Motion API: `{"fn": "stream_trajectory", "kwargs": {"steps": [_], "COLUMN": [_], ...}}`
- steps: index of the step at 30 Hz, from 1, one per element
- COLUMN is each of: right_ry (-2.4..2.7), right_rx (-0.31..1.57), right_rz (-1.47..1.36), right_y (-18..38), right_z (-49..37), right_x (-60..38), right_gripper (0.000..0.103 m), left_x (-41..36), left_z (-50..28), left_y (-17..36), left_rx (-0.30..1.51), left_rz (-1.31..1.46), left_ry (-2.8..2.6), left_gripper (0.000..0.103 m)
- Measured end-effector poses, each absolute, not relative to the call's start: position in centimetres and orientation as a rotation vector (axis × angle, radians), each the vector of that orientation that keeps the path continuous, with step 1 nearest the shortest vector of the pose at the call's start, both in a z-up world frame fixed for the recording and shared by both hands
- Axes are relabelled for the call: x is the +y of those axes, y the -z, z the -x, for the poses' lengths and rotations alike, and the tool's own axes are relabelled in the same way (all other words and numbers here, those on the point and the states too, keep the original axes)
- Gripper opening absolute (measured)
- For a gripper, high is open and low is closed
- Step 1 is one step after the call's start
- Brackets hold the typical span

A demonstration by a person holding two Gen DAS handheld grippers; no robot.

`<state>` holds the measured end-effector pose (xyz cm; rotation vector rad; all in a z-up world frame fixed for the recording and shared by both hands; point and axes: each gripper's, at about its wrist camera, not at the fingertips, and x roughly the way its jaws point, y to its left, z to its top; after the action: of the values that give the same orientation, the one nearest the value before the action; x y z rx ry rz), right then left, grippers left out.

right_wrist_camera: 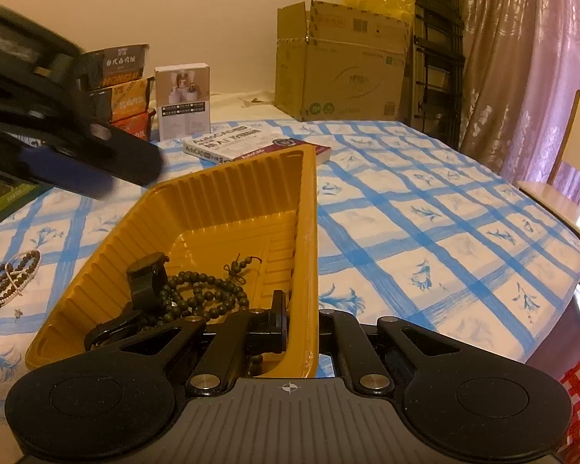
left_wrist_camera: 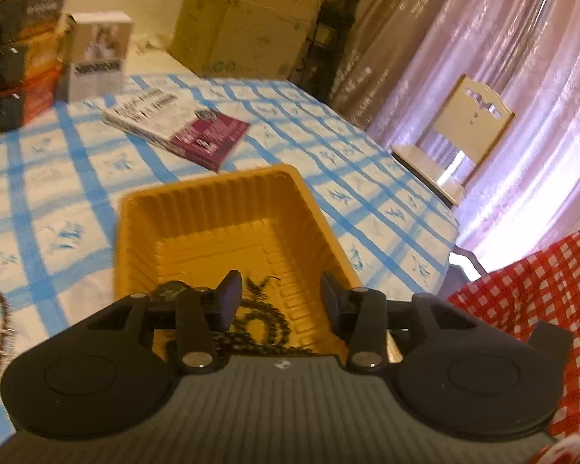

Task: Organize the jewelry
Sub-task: 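Lower the bead necklace into the orange tray and open the left tool, then move the left tool back over the remaining jewelry pile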

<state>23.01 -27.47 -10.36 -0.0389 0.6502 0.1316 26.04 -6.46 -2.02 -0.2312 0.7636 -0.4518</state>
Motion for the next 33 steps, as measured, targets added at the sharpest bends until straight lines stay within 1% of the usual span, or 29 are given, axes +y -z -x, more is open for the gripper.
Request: {"fn": "stream_trajectory", "kwargs": {"steps": [3,7,13,17,23,33], "right_ry": [-0.131,-0.129,-0.127,-0.124,-0.122,-0.132], "right_rx": [0.652,0.658,0.661,0.673,0.689,0.692], "right_rz": [0.039,0.042,0.044,0.043,0.05,0.075], "right_y": [10.3,10.4,10.4,10.7,10.7,10.3], "right_z": [-22.9,-23.0,-23.0,-23.0,-23.0,-23.0], "right_x": [-27.4,-27.5,-27.5,-27.6,-27.5,-27.2], "right_gripper": [0.005,0.004,0.004,0.004,0.004,0.004], "left_x": [-4.4,-0.4,5.7,8.2,8.7,7.1], "left_z": [-24.4,-22.0,-18.0,-16.1,-14.5,-15.5], "left_y": [1.2,1.2,3.0,5.0,7.6,9.9], "left_rx": [0.723,0.707,0.77,0.832,0.872,0.883], "left_rz": [0.195,0.146,0.103,0.119,0.085,0.037], "left_ry": [0.394,0.267,0.06,-0.008,-0.054,-0.015], "left_gripper": [0.046,0.046,0.046,0.046,0.046,0.044]}}
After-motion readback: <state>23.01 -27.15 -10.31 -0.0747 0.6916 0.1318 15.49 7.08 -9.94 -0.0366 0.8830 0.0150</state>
